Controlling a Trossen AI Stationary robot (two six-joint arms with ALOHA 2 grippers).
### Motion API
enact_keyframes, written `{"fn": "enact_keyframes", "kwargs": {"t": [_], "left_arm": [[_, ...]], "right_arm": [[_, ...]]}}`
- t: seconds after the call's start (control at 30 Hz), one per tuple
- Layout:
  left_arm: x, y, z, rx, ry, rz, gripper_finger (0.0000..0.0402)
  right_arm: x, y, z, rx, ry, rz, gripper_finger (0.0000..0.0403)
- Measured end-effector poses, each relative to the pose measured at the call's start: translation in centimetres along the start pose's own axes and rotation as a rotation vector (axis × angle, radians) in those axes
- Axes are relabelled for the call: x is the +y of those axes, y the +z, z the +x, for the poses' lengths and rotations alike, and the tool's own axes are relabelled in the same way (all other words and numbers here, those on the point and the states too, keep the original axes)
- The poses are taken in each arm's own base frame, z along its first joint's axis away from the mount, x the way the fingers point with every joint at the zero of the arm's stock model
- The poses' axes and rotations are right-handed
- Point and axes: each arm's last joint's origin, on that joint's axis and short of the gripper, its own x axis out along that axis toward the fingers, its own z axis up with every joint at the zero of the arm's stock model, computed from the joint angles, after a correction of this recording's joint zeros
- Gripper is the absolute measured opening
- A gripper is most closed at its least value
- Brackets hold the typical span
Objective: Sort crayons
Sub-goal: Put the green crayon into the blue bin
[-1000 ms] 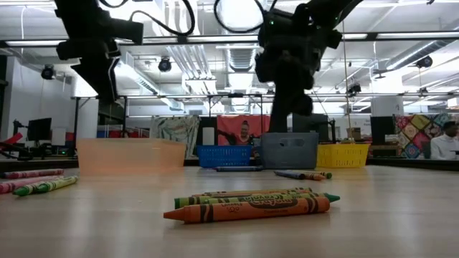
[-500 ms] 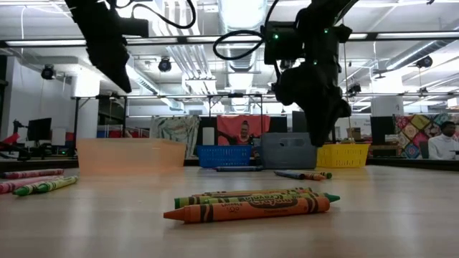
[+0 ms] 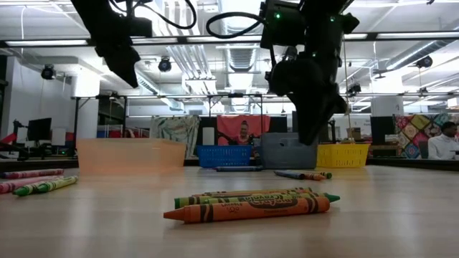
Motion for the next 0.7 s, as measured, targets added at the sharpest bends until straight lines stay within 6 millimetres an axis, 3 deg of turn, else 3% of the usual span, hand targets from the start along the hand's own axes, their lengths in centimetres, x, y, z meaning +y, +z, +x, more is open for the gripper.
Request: {"fn": "enact_keyframes", "kwargs": {"t": [0.33, 0.7], "left_arm": [[-0.1, 0.1, 0.1, -0.002, -0.001, -0.003, 0.0169], [-0.2, 0.1, 0.1, -0.004, -0.002, -0.006, 0.0169]], "right_arm": [[0.7, -0.4, 0.5, -0.051, -0.073, 0.017, 0.0093], [0.8, -0.7, 3.9, 0.037, -0.137, 0.007, 0.0093]]}}
